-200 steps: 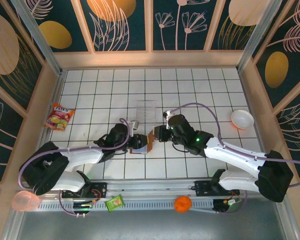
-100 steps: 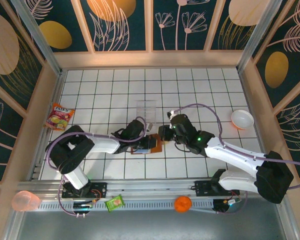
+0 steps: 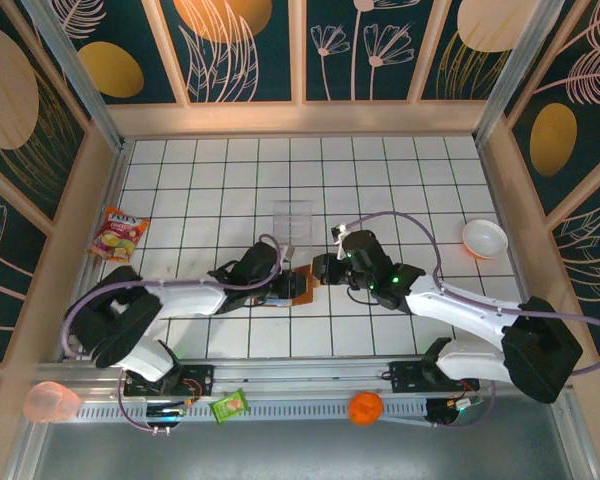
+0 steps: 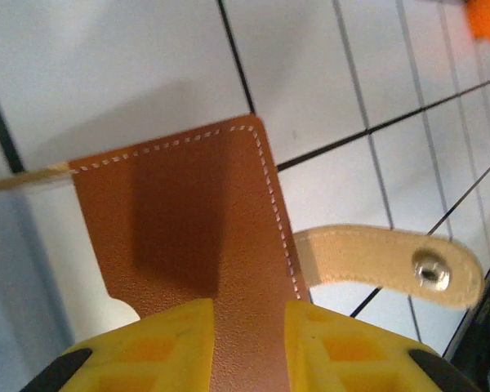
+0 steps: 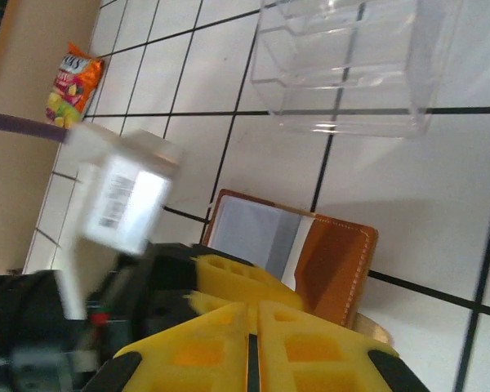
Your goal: Take the credit cards out of the card holder
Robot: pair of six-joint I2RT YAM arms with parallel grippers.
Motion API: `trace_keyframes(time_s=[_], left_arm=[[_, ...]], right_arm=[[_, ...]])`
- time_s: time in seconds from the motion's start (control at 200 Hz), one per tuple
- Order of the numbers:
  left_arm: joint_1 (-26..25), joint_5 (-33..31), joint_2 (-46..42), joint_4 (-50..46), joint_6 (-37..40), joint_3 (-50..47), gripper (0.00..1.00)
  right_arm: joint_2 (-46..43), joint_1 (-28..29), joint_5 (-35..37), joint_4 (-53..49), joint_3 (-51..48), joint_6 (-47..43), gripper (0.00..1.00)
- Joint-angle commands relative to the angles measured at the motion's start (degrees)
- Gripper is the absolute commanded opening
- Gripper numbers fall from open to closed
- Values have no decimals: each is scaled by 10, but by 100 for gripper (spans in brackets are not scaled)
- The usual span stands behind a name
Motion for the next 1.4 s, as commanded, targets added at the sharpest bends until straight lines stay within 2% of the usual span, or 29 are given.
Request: trace_keyframes(time_s=[0.0,0.145,0.36,0.545,0.646,0.806,1.006,1.196,1.391], left_arm=[[11,-78,-72,-11,-25,-32,31],[52,-99,-135,-30,-35,-80,31],[88,-117,-184,-66,-24,-111,44],[110,-88,-186,-32,-15,-132,59],[110,-76,-173,-15,-15,-137,62],[111,-72,-146,-4,-15,-144,64],[111,-104,-121,-16,-19,-149,63],[111,-45,-79,67,-32,-161,61],[111,7,-34,121,-37,-157,53]], right_arm=[[28,-1,-44,54,-12,8,12],[85,4,-78,90,1,2,12],[121,17,-78,80,32,-15,16],[167,17,-34,12,40,-13,15],[187,18,-2,5,22,-8,13],[209,21,11,29,-7,0,11],[219,30,22,33,-7,-2,11],[220,30,23,34,-4,-5,10],[221,30,22,36,-4,-3,10]])
